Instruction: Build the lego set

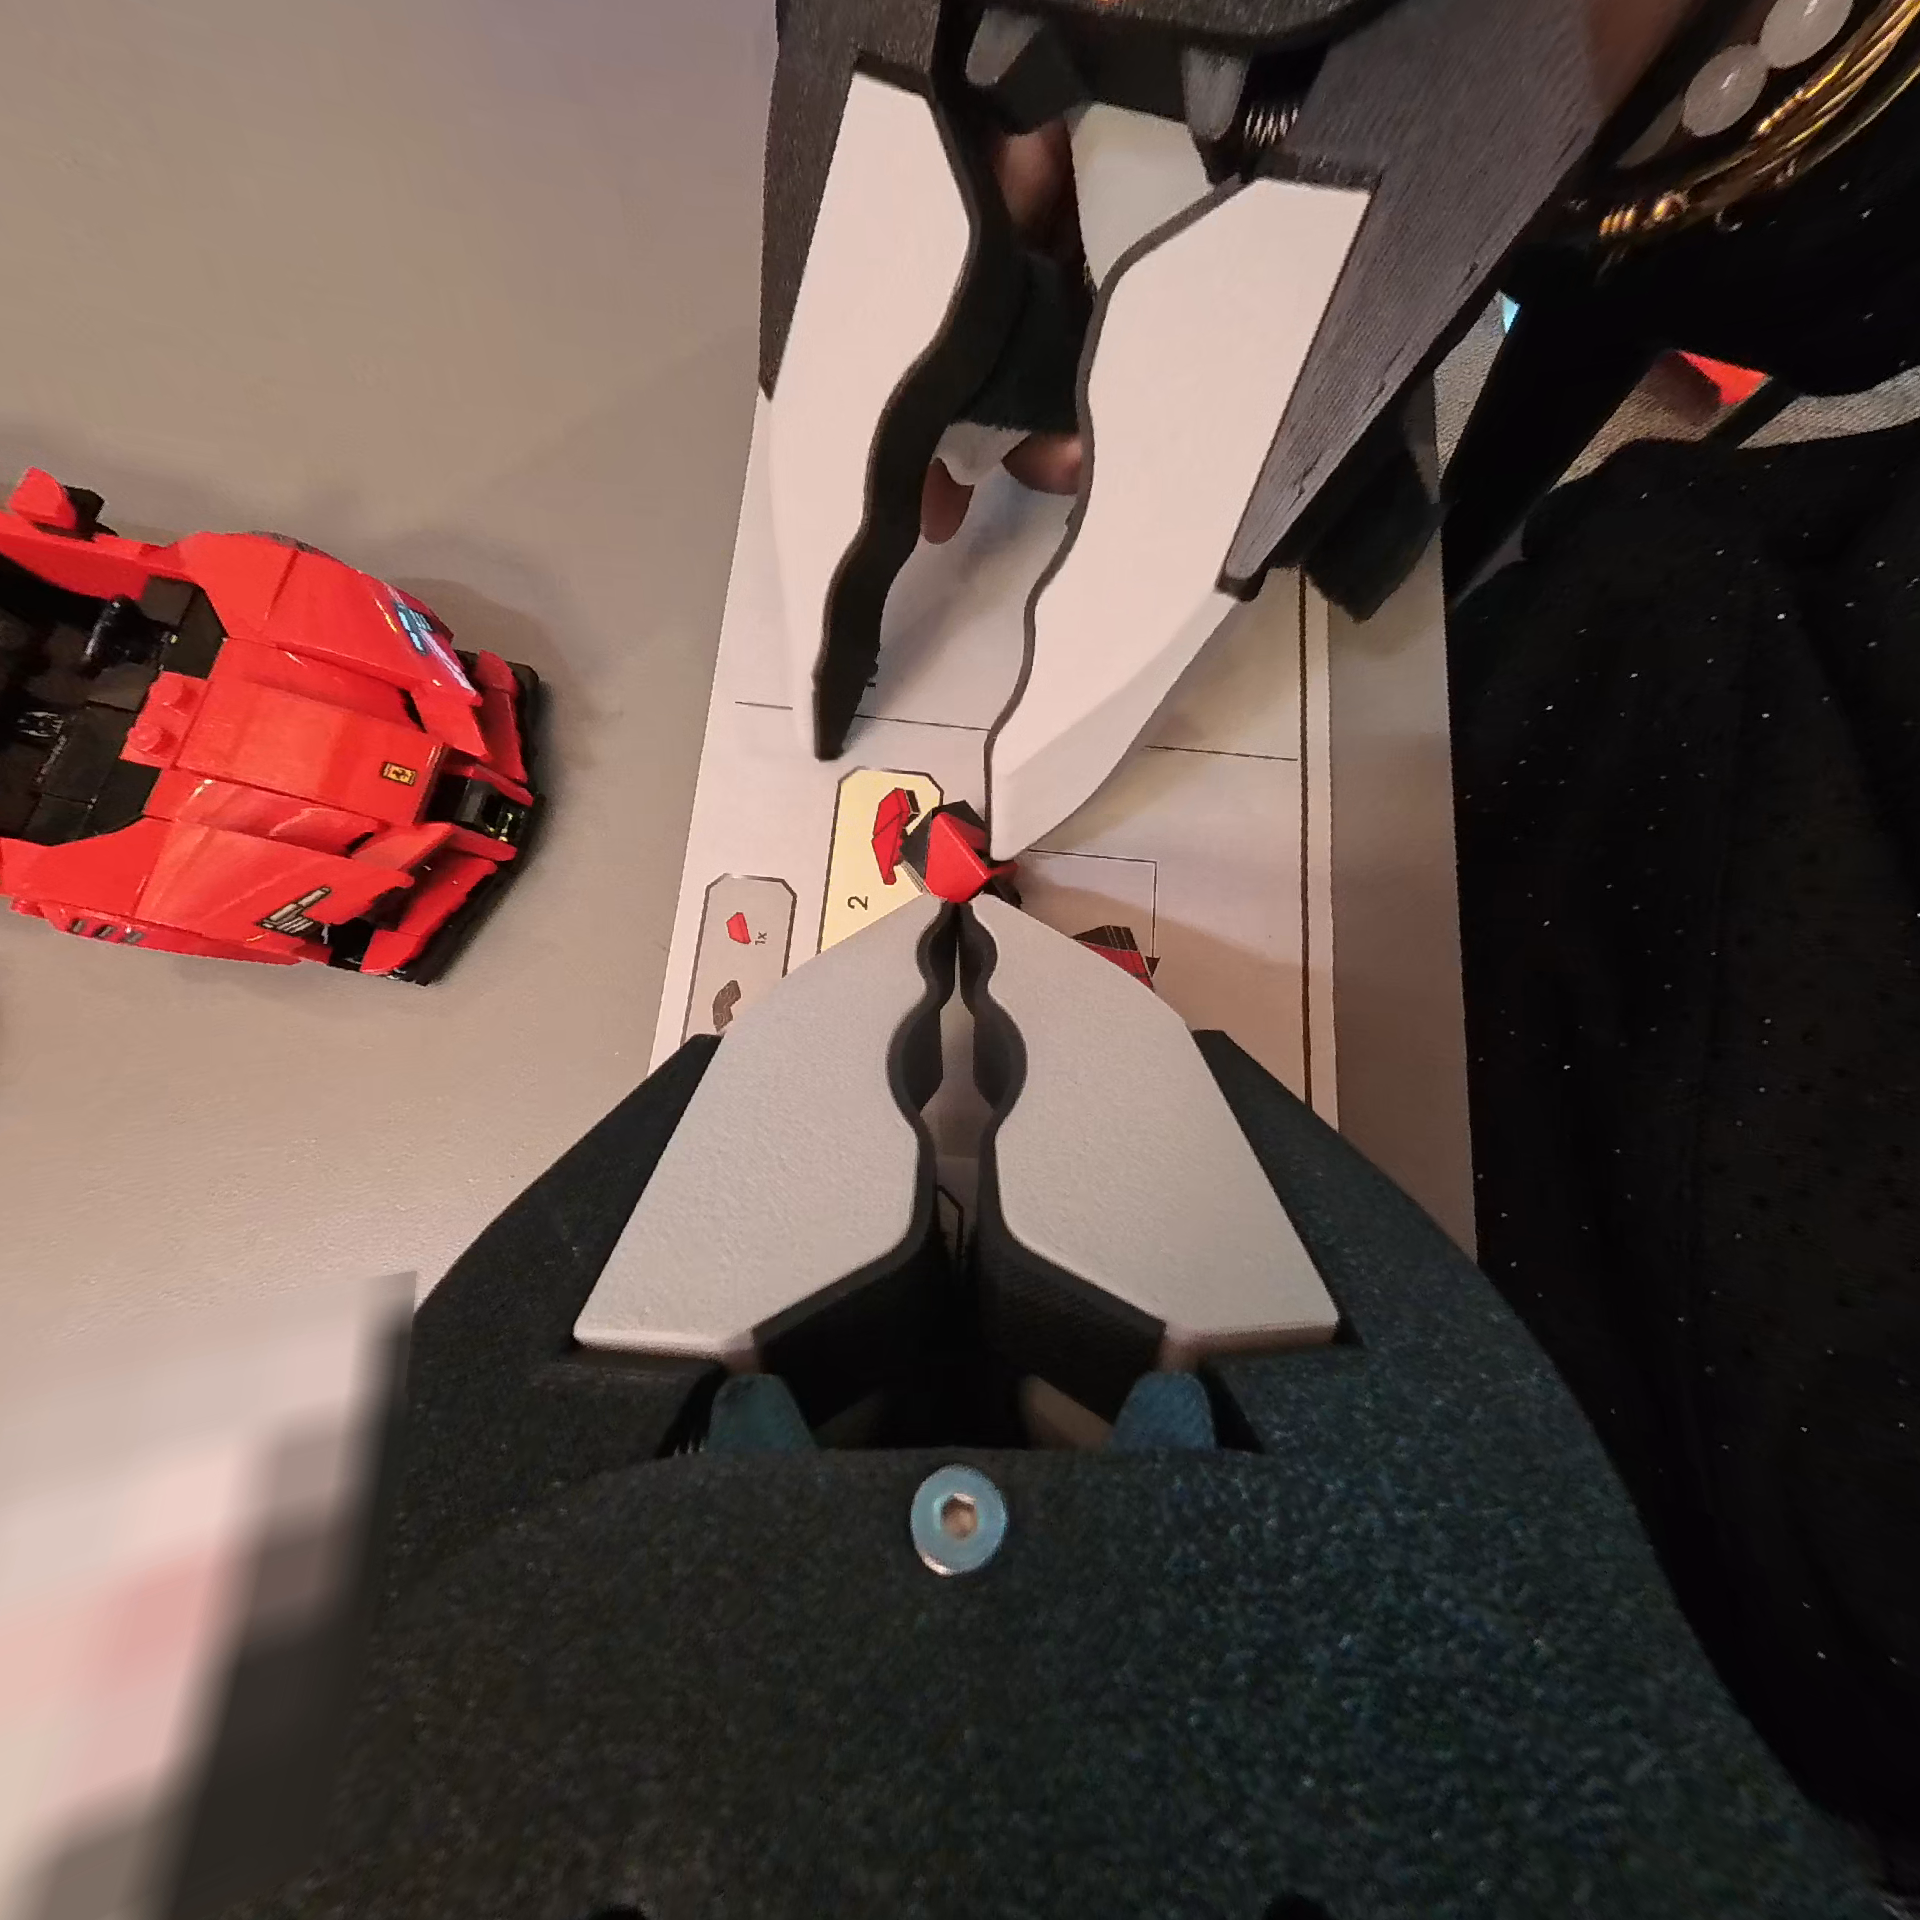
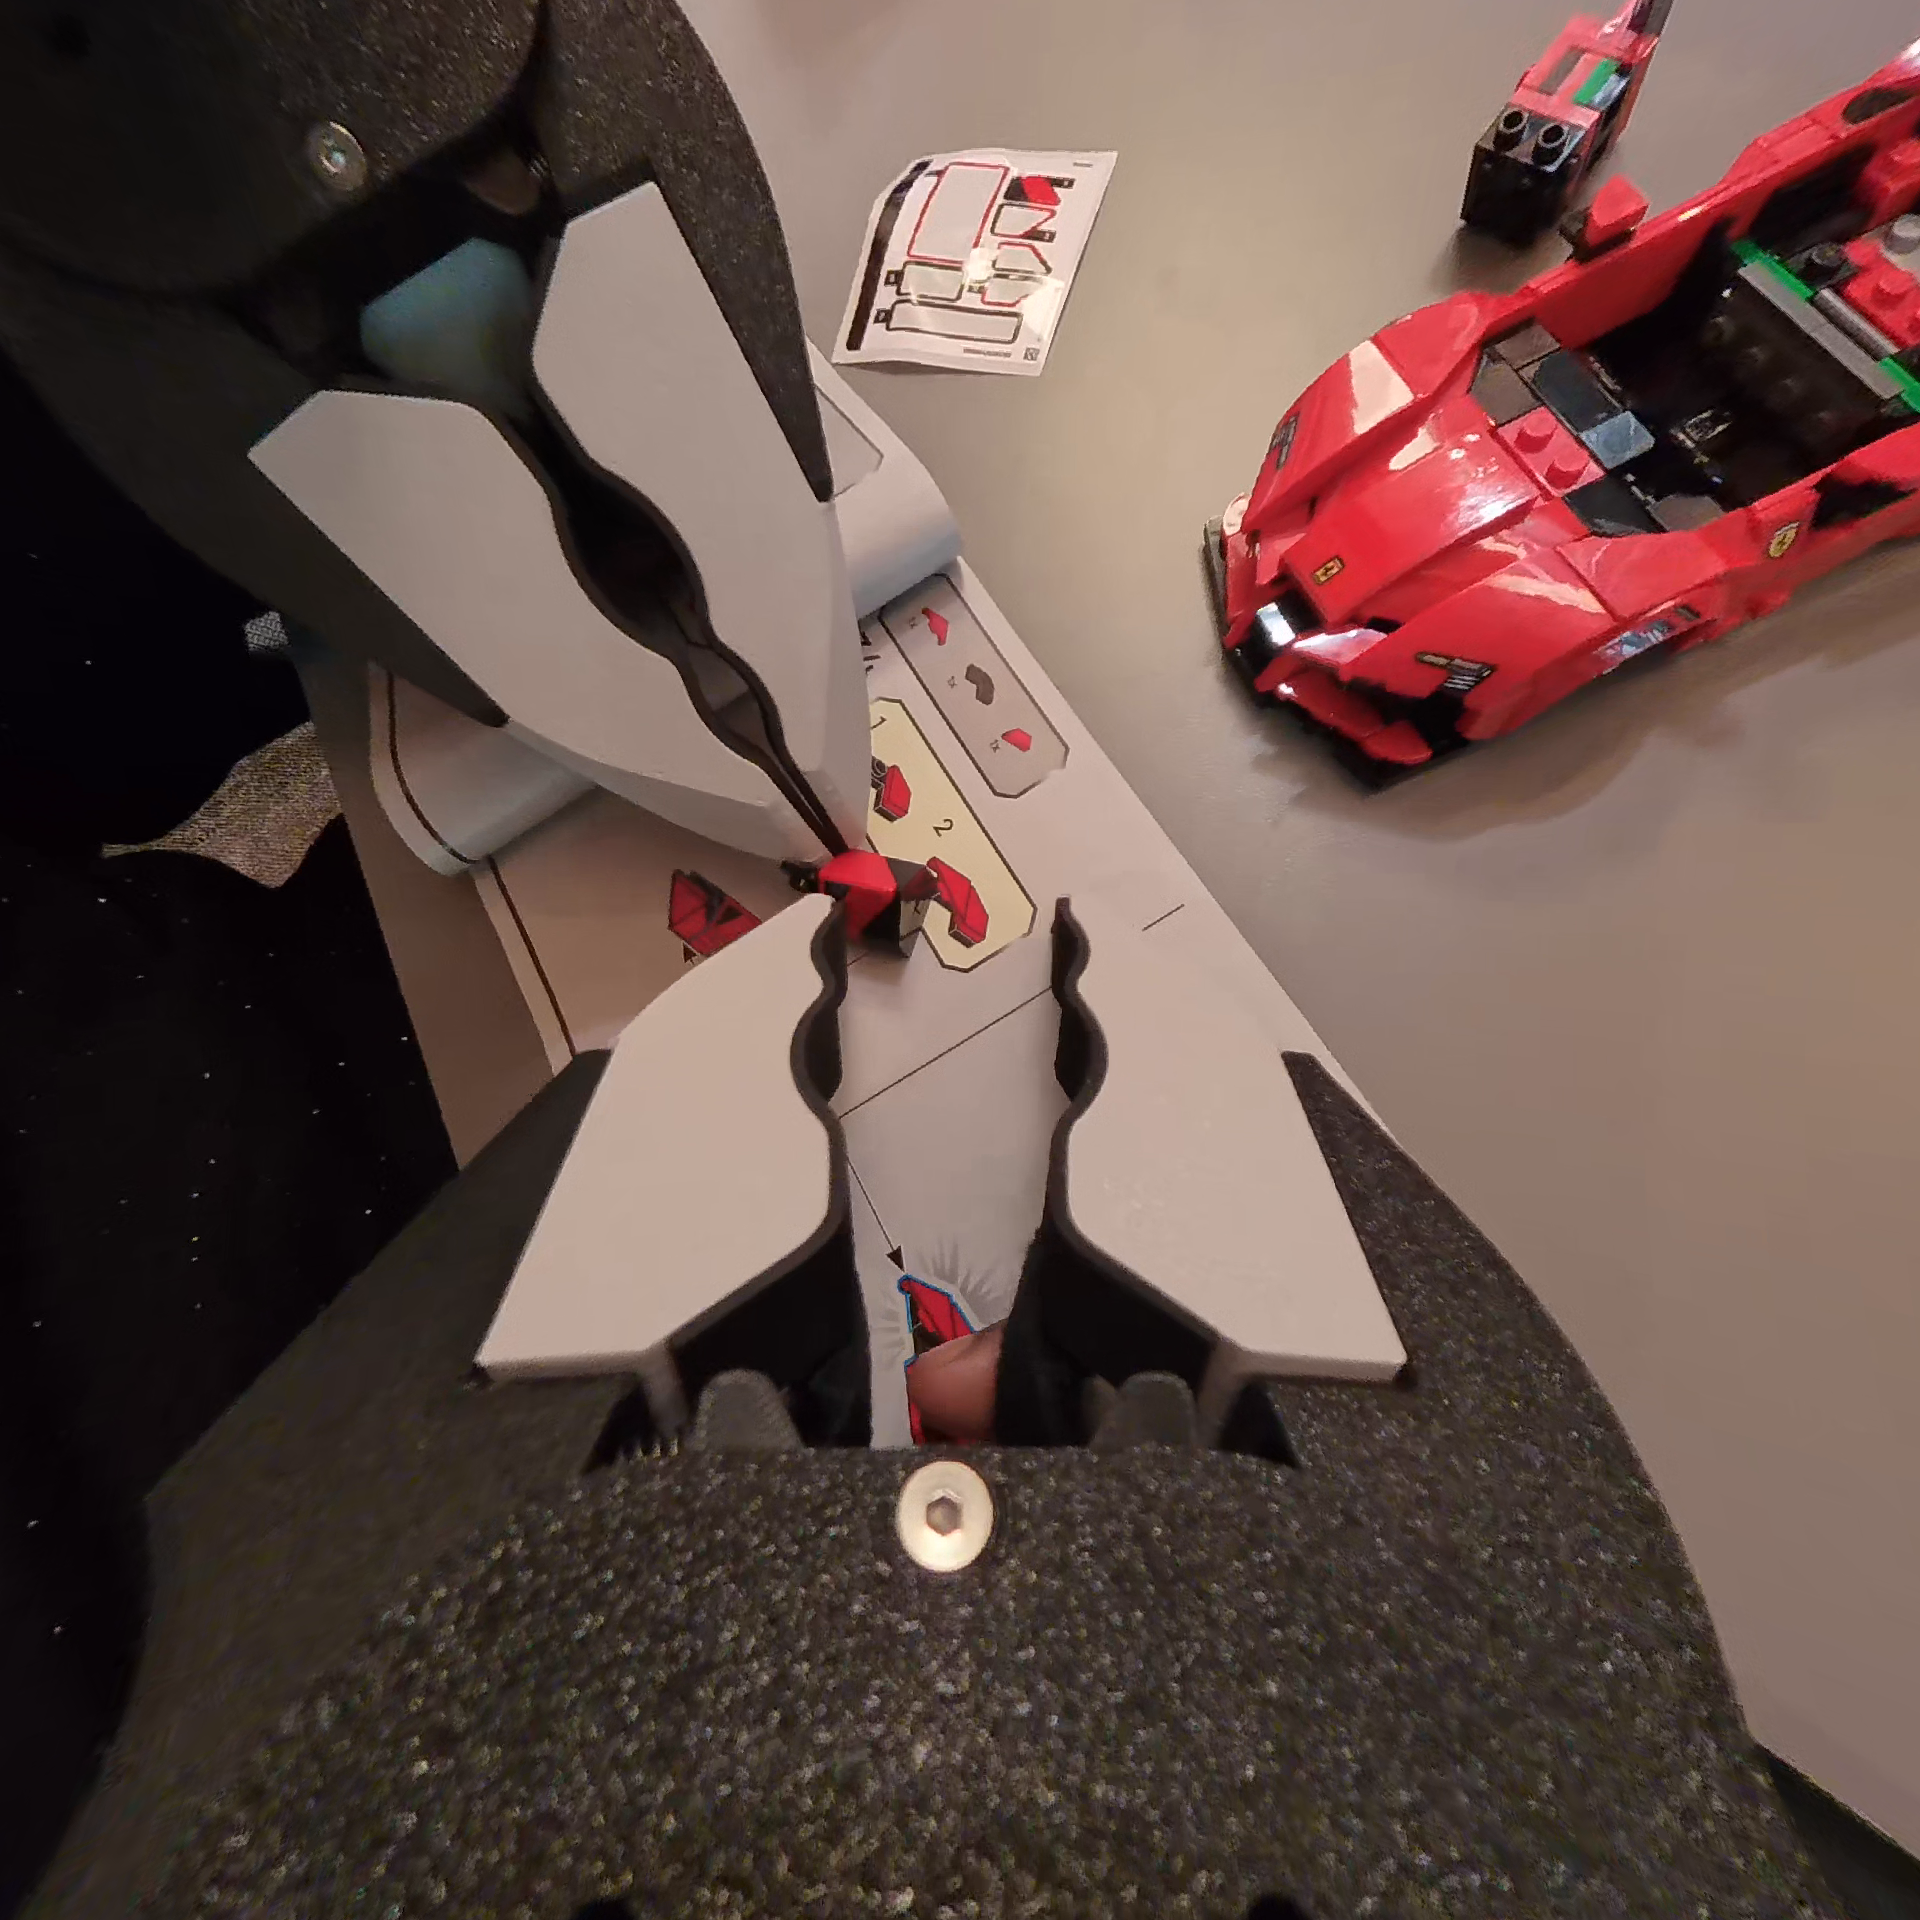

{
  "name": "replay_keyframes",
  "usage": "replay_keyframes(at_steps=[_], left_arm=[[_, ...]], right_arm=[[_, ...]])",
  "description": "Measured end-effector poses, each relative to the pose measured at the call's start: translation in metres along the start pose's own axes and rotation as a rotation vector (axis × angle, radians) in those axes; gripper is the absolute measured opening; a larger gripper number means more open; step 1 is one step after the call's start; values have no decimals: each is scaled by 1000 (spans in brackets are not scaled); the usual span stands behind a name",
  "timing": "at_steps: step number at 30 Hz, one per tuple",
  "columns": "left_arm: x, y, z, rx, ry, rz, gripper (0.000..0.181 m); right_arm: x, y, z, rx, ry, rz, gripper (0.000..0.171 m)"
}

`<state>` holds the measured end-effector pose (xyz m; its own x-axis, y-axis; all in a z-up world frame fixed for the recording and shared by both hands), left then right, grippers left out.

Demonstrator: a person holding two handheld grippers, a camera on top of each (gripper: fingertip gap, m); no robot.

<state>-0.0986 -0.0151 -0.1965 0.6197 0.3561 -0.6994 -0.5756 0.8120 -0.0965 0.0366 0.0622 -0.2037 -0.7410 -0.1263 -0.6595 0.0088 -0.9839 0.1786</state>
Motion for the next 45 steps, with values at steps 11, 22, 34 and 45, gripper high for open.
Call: replay_keyframes(at_steps=[11,22,34,45], left_arm=[[0,0,1,5,4,3,0],[1,0,1,9,4,1,0],[-3,2,1,-14,14,11,7],[-1,-16,6,-53,31,59,28]], right_arm=[[-2,-2,2,-22,10,-25,41],[-3,-3,4,-26,13,-38,44],[-17,-2,13,-100,-23,72,41],[-4,3,19,-298,73,273,58]])
Point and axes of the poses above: each gripper's, where its closed fingertips meet, x out along the fingers, z out of its top, y = z × x across the jaws, the point moved 10 cm from there along -x, back along the fingers, and after that the axes turned 3 degrees about -z, right-handed, at the moved point
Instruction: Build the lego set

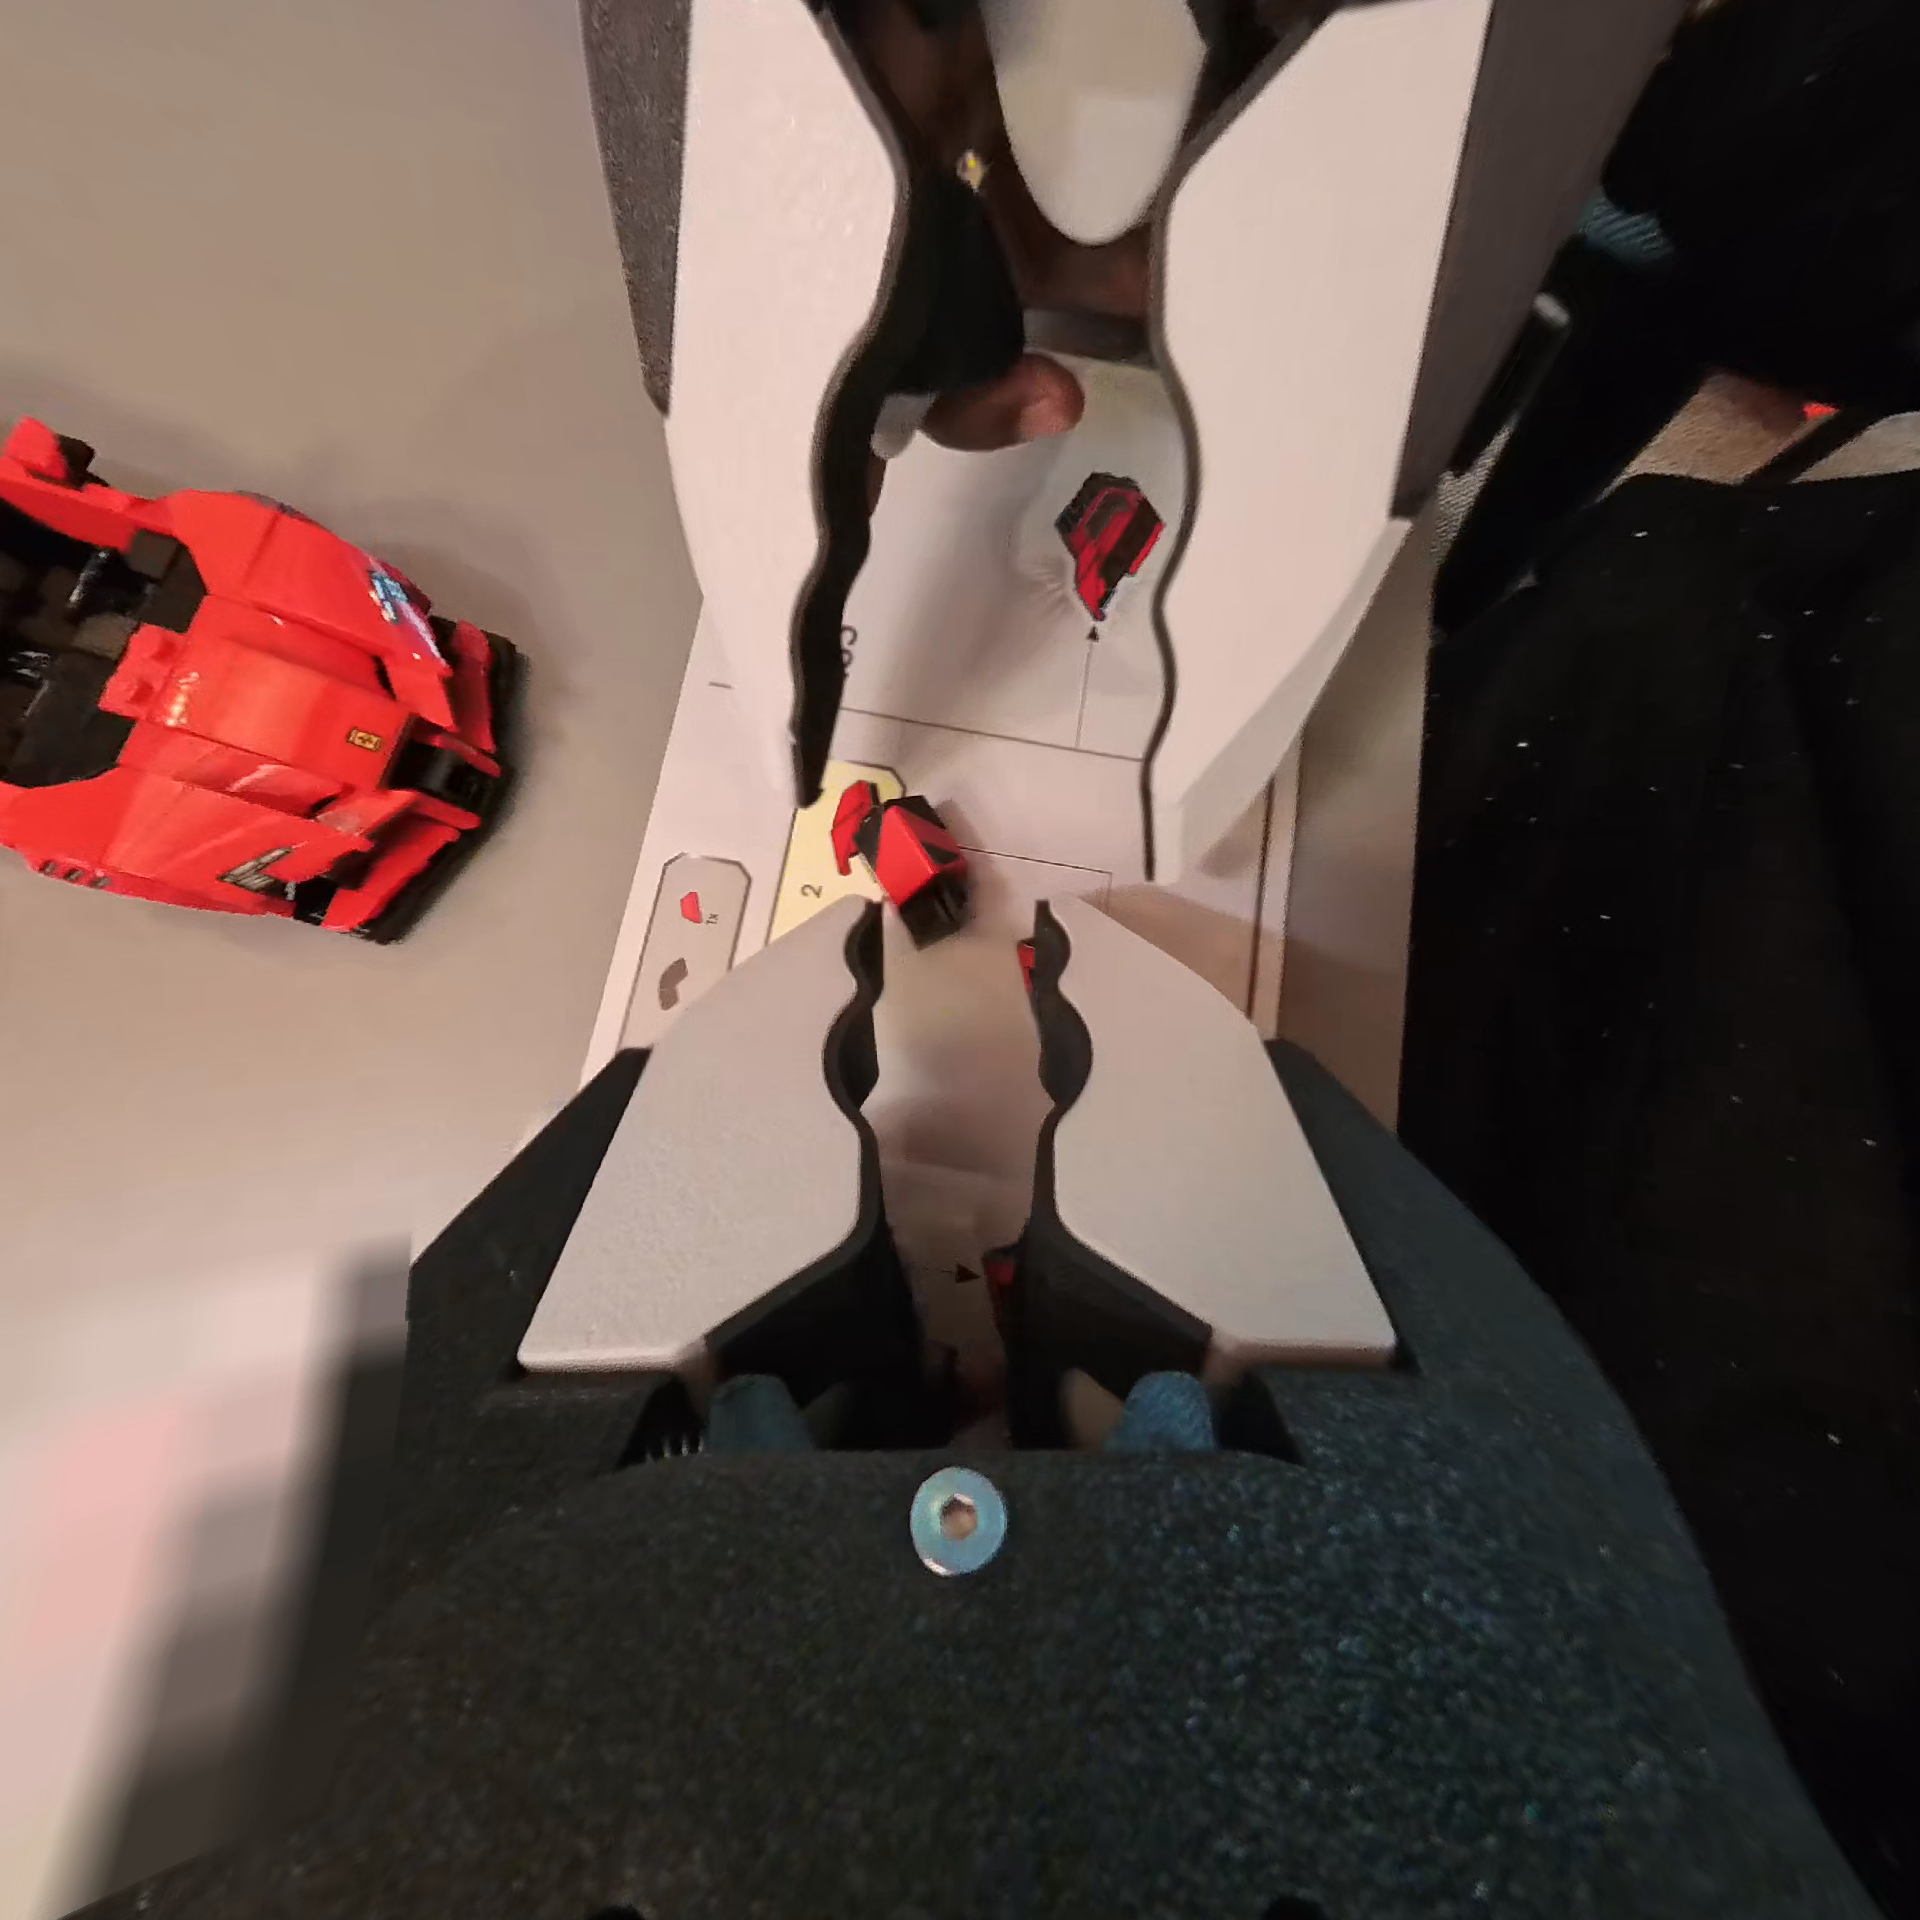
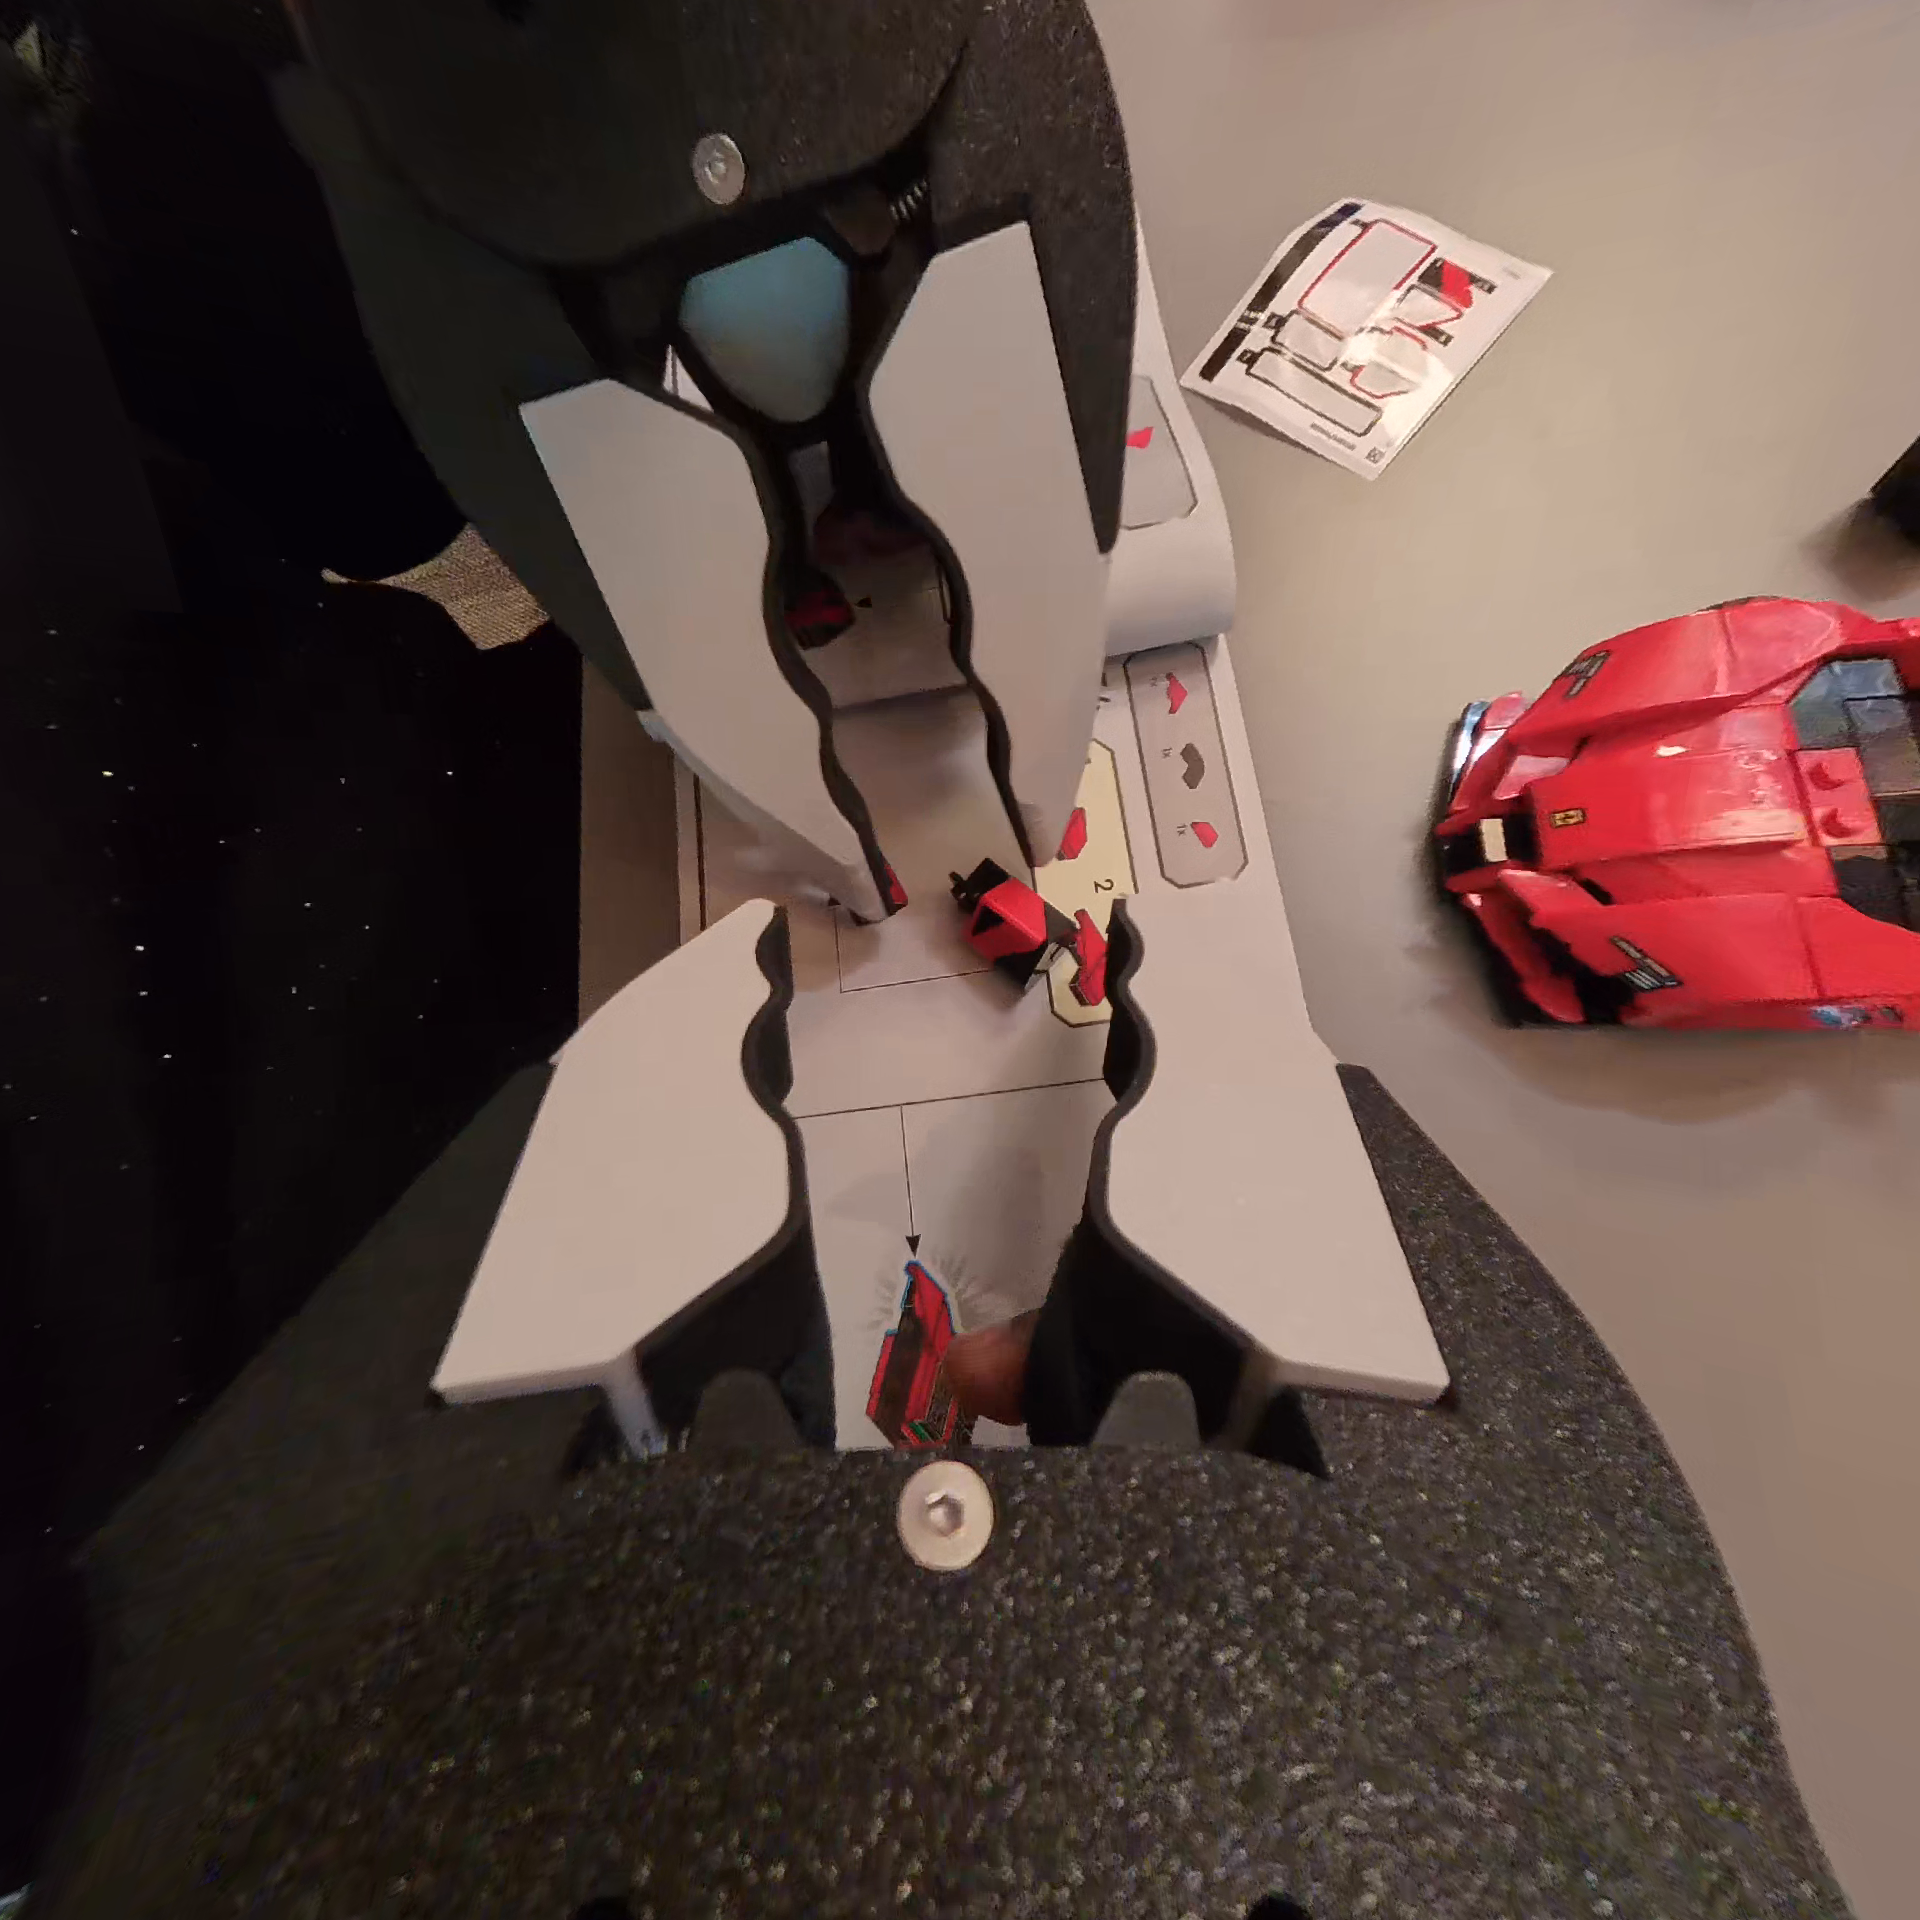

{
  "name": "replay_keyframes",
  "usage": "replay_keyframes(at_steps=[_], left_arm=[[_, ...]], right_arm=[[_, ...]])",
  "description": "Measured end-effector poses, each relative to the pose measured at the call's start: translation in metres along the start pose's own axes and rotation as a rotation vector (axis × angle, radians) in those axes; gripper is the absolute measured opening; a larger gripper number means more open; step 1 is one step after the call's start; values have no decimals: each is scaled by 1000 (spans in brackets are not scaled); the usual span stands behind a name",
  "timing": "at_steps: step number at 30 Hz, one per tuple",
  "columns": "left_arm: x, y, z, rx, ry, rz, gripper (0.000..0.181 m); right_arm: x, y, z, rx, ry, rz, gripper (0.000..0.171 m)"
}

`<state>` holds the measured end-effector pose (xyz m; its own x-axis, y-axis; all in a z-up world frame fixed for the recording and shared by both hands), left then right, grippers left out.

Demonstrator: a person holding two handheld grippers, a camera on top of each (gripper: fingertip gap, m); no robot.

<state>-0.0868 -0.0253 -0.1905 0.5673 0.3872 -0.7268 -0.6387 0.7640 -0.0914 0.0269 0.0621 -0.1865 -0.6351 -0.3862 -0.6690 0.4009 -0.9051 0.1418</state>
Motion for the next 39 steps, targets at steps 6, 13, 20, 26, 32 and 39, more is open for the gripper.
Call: replay_keyframes(at_steps=[6,13,20,26,32,39], left_arm=[[3,7,-5,-31,18,49,19],[-14,14,-11,-50,-18,70,17],[-7,9,-7,-16,2,57,14],[1,12,-10,-31,-12,26,11],[-14,2,-19,-2,-74,-29,13],[-33,10,-34,-34,-157,15,11]], right_arm=[[1,5,-7,48,21,-11,52],[-17,13,-14,116,-30,-123,48],[1,6,-9,110,-72,-133,49],[1,17,-17,135,-28,-85,42],[-8,19,-23,126,-39,-174,37],[9,10,-12,46,-61,-207,28]])
Point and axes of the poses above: each gripper's, where its closed fingertips meet, x out along the fingers, z out of its top, y = z × x across the jaws, the point moved 10 cm from there along -x, back along the fingers, and after that the axes turned 3 degrees about -z, right-handed, at the moved point
